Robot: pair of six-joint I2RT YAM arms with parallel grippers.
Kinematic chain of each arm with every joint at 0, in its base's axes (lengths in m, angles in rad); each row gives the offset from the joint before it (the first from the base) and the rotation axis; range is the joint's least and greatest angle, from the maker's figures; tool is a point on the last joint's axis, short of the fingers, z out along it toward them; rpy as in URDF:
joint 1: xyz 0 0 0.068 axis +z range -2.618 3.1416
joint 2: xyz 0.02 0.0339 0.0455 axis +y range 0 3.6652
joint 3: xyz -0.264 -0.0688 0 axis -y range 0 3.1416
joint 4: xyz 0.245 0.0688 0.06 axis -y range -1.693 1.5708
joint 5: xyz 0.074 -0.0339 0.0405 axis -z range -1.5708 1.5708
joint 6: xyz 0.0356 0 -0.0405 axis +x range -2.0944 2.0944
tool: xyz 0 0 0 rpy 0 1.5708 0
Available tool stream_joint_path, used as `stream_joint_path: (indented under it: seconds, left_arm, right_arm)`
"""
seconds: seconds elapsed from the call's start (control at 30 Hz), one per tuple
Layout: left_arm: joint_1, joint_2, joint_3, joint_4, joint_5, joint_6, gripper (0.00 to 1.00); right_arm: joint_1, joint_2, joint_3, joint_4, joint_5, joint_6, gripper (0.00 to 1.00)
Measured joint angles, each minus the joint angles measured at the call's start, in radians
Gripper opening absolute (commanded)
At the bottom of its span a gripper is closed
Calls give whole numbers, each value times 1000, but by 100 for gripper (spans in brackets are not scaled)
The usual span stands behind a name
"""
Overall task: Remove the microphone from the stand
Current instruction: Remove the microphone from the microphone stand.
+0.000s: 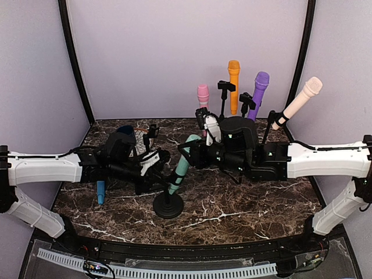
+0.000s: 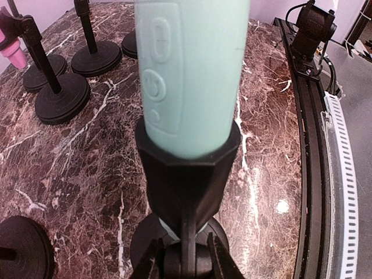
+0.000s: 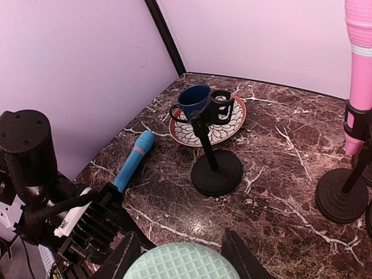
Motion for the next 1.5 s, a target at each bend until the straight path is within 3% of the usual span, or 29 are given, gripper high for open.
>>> stream_joint_path:
  seconds: [0.43, 0.77, 1.0, 1.2, 1.5]
  left_arm:
    - [-2, 5, 5, 0, -11, 0, 0]
    - [-8, 14, 15, 29, -22, 1, 0]
    - [-10, 21, 15, 30, -27, 1, 0]
    - [-12, 23, 15, 22, -34, 1, 0]
    - [-19, 24, 15, 22, -31, 1, 0]
  right_arm:
    - [-4, -1, 5, -7, 14, -35, 30]
    - [39, 41, 161, -238, 194, 72, 29]
    - [39, 54, 177, -270, 217, 122, 30]
    - [18, 32, 122, -206, 160, 105, 31]
    - [-40, -45, 12, -88, -43, 3, 32]
